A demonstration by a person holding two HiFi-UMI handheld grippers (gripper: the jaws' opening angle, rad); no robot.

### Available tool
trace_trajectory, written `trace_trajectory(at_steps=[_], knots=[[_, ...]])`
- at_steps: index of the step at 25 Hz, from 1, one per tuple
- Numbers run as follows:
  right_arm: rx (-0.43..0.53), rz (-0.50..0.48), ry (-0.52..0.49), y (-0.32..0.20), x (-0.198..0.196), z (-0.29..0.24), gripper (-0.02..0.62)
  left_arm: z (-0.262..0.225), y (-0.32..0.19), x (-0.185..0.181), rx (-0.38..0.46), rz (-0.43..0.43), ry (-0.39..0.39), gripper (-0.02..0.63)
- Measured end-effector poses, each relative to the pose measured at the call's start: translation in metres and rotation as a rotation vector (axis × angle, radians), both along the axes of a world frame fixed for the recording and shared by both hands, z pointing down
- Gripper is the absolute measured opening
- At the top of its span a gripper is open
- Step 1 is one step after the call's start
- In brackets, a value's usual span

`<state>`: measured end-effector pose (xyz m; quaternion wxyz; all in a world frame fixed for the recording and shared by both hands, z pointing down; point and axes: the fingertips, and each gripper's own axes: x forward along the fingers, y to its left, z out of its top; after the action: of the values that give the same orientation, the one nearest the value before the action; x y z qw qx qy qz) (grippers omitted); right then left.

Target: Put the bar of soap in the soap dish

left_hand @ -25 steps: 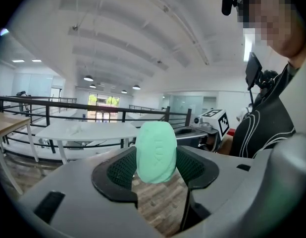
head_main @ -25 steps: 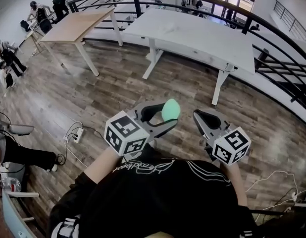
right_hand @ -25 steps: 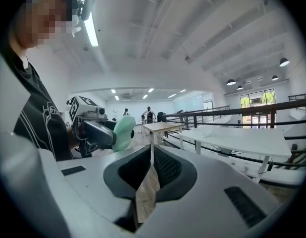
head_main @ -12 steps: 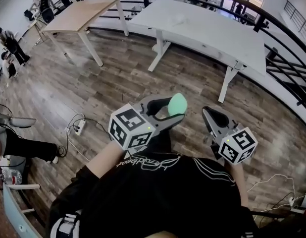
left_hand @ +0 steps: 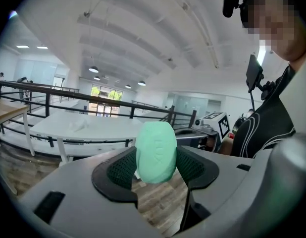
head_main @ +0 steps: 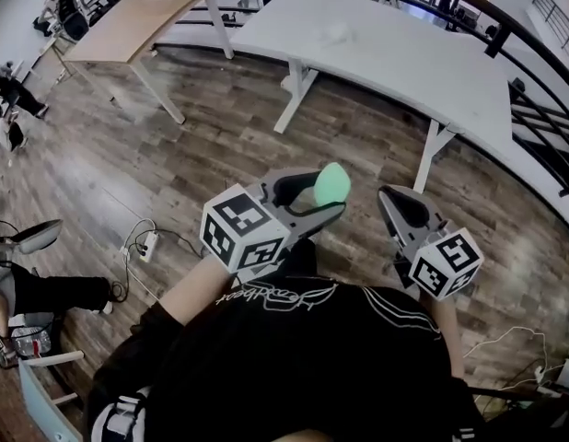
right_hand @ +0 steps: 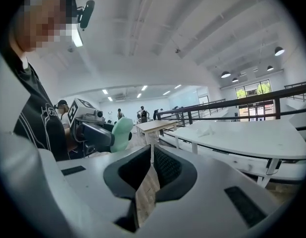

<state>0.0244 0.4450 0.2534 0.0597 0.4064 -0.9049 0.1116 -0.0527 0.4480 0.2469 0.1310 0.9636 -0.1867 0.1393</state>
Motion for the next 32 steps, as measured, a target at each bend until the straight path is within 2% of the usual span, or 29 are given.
trace_trajectory(at_steps=[9,16,20,25,32], knots=[[-0.054,0.026,-0.023,-0.199,-0.015,0.006,0.025,0.006,-0.203,-0.025,-0.028,-0.003,-0.053,0.259],[-0.06,0.038,-0.02,-0.314,-0.035,0.012,0.025,0.01,-0.32,-0.048,-0.002,-0.001,-0.06,0.259],[-0.059,0.051,-0.016,-0.34,-0.039,0.016,0.025,0.012,-0.351,-0.053,0.013,0.004,-0.052,0.259],[-0.039,0.075,-0.039,-0.344,-0.04,0.02,0.025,0.018,-0.362,-0.057,0.012,0.005,-0.048,0.259],[-0.03,0.069,-0.053,-0.361,-0.027,0.021,0.025,0.024,-0.377,-0.035,0.03,0.026,-0.068,0.258]])
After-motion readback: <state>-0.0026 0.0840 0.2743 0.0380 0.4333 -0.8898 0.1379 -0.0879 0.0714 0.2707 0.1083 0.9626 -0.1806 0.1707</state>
